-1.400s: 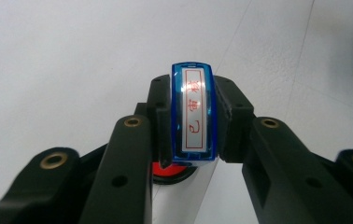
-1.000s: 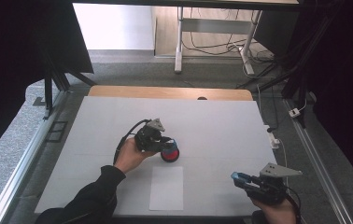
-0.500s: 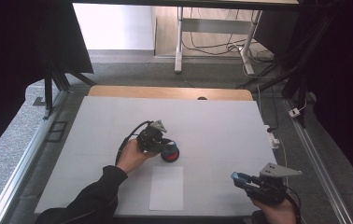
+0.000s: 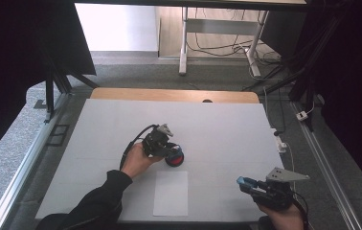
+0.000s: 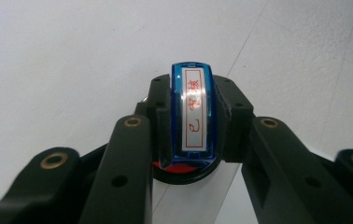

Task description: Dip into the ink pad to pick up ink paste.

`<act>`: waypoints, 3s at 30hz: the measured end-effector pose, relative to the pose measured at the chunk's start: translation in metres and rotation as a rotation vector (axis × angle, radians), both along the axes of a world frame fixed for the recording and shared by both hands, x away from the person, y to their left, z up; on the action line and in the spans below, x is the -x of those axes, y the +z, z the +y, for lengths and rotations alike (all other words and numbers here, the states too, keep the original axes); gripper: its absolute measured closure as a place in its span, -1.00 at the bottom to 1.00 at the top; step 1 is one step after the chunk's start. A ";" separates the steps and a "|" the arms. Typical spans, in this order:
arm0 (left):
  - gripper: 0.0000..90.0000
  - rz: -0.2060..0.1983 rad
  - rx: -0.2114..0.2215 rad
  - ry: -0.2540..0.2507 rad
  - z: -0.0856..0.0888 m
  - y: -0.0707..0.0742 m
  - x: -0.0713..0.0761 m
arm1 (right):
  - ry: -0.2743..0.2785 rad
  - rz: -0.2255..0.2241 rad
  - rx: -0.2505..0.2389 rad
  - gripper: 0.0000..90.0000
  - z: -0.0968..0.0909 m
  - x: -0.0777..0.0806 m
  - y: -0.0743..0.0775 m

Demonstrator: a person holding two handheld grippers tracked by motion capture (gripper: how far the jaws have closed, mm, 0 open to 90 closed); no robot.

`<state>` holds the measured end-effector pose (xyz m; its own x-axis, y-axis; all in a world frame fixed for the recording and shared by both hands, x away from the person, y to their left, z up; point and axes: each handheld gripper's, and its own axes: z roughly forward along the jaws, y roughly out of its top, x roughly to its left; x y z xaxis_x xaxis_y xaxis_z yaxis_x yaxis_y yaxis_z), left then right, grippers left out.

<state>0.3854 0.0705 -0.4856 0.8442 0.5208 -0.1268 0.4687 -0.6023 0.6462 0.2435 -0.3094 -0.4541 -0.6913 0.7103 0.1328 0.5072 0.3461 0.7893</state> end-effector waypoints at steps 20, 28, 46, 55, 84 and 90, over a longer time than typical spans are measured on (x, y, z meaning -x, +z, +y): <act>0.57 -0.097 -0.104 0.002 -0.015 0.003 0.014 | 0.009 -0.003 0.009 0.52 0.001 0.000 0.000; 0.57 -0.012 -0.023 0.027 -0.005 0.001 0.004 | 0.012 0.000 0.004 0.52 0.001 0.000 0.000; 0.57 -0.023 -0.016 0.027 -0.004 -0.001 0.005 | 0.015 0.001 0.004 0.52 0.001 0.000 0.000; 0.57 -0.100 -0.074 0.013 -0.012 0.001 0.014 | 0.012 0.001 0.006 0.52 0.001 0.000 0.000; 0.56 -0.021 0.101 0.040 0.008 0.017 0.007 | 0.012 0.000 -0.004 0.52 0.000 0.000 0.000; 0.56 -0.006 0.088 0.037 0.005 0.011 0.006 | 0.014 0.001 -0.006 0.52 0.000 0.000 0.000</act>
<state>0.3796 0.0756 -0.4748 0.8257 0.5384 -0.1683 0.4851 -0.5254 0.6991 0.2433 -0.3091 -0.4544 -0.7007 0.7000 0.1377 0.5031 0.3480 0.7911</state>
